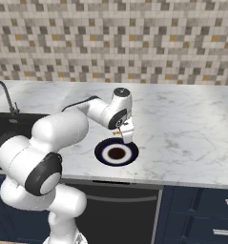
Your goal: Pick up the knife from the drawer and place it on the cutting board. Then place the meat from the plate to the cutting board.
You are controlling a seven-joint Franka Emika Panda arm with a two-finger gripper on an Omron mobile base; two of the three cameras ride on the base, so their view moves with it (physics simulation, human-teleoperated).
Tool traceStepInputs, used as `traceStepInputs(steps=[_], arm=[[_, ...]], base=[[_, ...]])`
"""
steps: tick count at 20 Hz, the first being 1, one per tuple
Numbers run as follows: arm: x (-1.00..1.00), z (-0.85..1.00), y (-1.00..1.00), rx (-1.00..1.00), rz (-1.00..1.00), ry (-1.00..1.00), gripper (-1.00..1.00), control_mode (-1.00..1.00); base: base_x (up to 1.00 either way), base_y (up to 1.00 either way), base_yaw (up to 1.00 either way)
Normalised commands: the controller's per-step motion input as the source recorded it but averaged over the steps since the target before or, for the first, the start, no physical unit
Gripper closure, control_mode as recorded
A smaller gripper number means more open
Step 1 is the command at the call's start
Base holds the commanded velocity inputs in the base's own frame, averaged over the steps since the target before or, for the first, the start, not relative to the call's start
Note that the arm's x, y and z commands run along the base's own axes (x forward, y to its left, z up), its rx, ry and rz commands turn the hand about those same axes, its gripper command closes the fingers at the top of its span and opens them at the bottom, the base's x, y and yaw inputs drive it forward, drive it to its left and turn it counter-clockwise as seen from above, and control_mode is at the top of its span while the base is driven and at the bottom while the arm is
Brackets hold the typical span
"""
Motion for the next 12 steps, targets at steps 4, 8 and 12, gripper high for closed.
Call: traceStepInputs(steps=[4, 8, 12], arm=[[-0.14, 0.66, 0.00, 0.00, -0.06, -0.01, 1.00, -1.00], [-0.20, 0.33, 0.00, 0.00, -0.03, 0.00, 1.00, -1.00], [0.00, 0.00, 0.00, 0.00, 0.00, 0.00, 1.00, -1.00]], base=[[0.00, 0.00, 0.00], [0.00, 0.00, 0.00], [0.00, 0.00, 0.00]])
